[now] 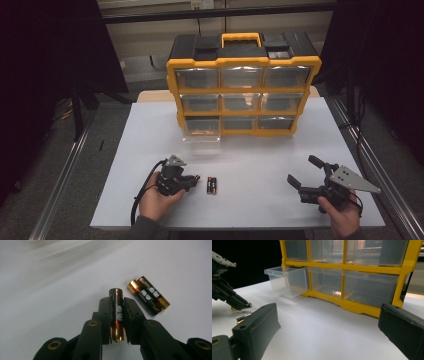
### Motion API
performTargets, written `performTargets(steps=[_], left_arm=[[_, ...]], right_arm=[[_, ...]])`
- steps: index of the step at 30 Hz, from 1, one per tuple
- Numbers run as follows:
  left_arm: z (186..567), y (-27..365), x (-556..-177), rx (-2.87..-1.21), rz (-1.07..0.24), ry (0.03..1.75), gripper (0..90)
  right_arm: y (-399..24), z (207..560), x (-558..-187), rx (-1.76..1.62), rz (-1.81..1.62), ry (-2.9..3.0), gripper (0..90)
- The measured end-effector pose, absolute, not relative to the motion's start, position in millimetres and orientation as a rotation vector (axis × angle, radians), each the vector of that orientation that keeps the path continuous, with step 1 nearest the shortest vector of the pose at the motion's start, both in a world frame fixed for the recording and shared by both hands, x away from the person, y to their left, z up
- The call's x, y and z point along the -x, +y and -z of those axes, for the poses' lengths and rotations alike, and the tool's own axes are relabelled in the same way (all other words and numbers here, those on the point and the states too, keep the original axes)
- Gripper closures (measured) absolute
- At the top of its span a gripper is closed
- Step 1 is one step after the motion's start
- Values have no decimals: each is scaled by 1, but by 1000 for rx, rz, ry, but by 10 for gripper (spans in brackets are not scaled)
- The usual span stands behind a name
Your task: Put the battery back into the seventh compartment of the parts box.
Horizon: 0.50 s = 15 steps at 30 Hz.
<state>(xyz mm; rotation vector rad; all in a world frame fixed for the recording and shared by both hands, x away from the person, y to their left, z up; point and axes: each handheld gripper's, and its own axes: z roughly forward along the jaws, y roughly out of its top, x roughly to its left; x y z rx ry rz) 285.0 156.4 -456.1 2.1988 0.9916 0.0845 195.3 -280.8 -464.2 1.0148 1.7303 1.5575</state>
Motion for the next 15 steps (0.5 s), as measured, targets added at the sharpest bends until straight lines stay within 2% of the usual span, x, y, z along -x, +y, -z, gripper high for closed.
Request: performTargets(steps=[15], left_arm=[[418, 158, -303, -2134, -62, 963, 775]], right_arm=[[-281, 464, -195, -1023, -1567, 1726, 26]])
